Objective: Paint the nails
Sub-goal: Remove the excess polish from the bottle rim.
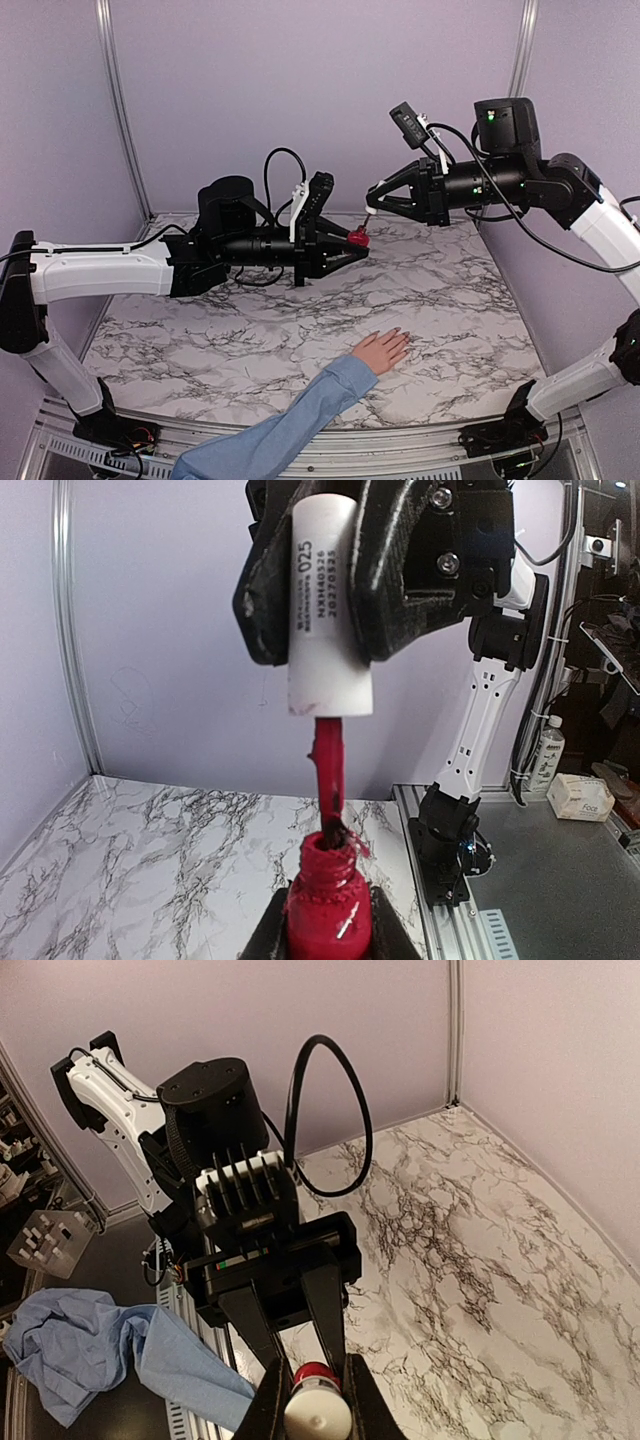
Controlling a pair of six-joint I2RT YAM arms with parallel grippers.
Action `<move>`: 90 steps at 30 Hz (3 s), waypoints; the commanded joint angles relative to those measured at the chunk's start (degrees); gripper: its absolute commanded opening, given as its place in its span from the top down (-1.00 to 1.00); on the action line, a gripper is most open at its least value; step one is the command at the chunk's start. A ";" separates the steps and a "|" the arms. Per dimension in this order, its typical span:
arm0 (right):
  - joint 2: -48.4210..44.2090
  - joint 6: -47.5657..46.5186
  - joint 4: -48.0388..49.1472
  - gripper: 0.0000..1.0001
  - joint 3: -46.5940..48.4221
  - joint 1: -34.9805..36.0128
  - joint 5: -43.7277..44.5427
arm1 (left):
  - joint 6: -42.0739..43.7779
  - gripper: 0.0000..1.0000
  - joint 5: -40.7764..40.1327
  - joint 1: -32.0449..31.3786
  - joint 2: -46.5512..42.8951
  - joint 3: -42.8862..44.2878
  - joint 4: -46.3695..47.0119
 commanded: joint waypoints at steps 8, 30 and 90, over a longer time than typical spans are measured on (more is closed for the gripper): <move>0.93 0.25 0.38 1.00 2.61 -0.21 -0.20 | 0.53 1.00 0.90 -0.16 0.79 1.51 0.16; 1.28 0.25 -0.23 1.00 4.78 -0.69 -0.65 | 0.61 1.00 0.71 -0.16 0.47 0.98 0.07; -0.29 -2.69 -3.35 1.00 0.57 -0.70 0.67 | -0.27 1.00 0.08 -0.16 1.76 2.79 0.07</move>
